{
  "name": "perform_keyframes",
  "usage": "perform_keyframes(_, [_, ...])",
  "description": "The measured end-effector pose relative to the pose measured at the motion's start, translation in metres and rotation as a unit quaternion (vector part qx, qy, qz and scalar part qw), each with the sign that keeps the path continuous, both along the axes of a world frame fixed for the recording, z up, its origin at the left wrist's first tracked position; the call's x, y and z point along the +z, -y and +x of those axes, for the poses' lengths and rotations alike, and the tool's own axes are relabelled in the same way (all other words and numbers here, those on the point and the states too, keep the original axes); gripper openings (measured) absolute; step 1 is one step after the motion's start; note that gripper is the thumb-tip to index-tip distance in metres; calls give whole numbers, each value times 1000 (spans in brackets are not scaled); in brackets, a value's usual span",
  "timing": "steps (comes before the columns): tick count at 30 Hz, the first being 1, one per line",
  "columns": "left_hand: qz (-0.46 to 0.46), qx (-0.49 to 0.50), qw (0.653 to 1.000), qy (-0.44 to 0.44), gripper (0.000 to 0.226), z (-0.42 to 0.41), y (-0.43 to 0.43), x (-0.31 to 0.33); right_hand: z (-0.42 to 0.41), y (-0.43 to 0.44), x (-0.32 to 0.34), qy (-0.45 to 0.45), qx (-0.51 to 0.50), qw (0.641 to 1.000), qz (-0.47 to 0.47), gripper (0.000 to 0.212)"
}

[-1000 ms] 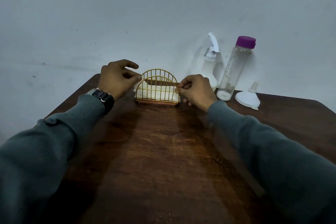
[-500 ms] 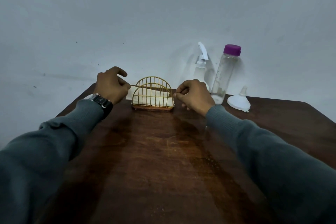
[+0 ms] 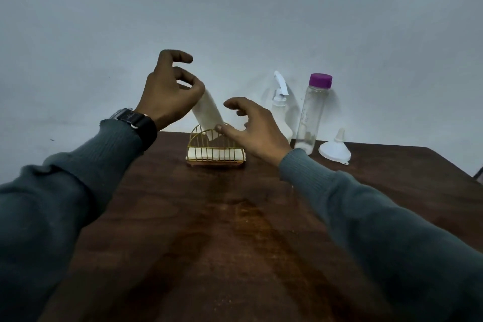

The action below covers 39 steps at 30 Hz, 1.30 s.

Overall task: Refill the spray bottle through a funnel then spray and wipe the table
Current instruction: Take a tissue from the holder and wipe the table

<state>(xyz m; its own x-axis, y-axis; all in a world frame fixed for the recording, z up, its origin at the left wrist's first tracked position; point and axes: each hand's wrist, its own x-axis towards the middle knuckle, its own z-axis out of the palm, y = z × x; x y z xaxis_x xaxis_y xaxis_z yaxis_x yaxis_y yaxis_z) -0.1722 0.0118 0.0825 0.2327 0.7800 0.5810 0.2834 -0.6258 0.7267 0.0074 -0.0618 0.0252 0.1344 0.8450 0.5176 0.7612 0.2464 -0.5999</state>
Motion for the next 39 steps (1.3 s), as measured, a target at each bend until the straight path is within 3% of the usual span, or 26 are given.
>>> perform_keyframes(3, [-37,-36,998,36,48,-2,16,20,-12,6,10,-16,19,1000,11,55])
perform_keyframes(6, [-122,-105,983,94,50,-5,38,36,-20,15,18,-85,20,996,27,36])
perform_keyframes(10, [-246,-168,933,202,43,-13,66,37,-28,39,30,-280,92,956,-13,12])
perform_keyframes(12, [-284,-180,913,232,41,-18,78,26,-32,59,29,-357,109,927,-42,12])
perform_keyframes(17, [-353,-173,886,244,49,-31,125,-21,-42,107,7,-430,113,893,-73,17])
perform_keyframes(24, [-377,-151,873,270,55,-42,189,-59,-57,180,-20,-474,98,868,-109,20])
perform_keyframes(29, [-431,-184,828,307,48,-42,236,-72,-70,230,-34,-484,82,864,-114,20])
perform_keyframes(33, [-409,-180,841,305,58,-42,266,-79,-76,265,-36,-472,80,868,-133,14])
perform_keyframes(37, [-391,-187,850,301,52,-39,291,-76,-79,286,-33,-436,68,888,-131,32])
perform_keyframes(39, [-385,-190,852,299,51,-38,297,-73,-78,290,-28,-421,48,898,-116,28])
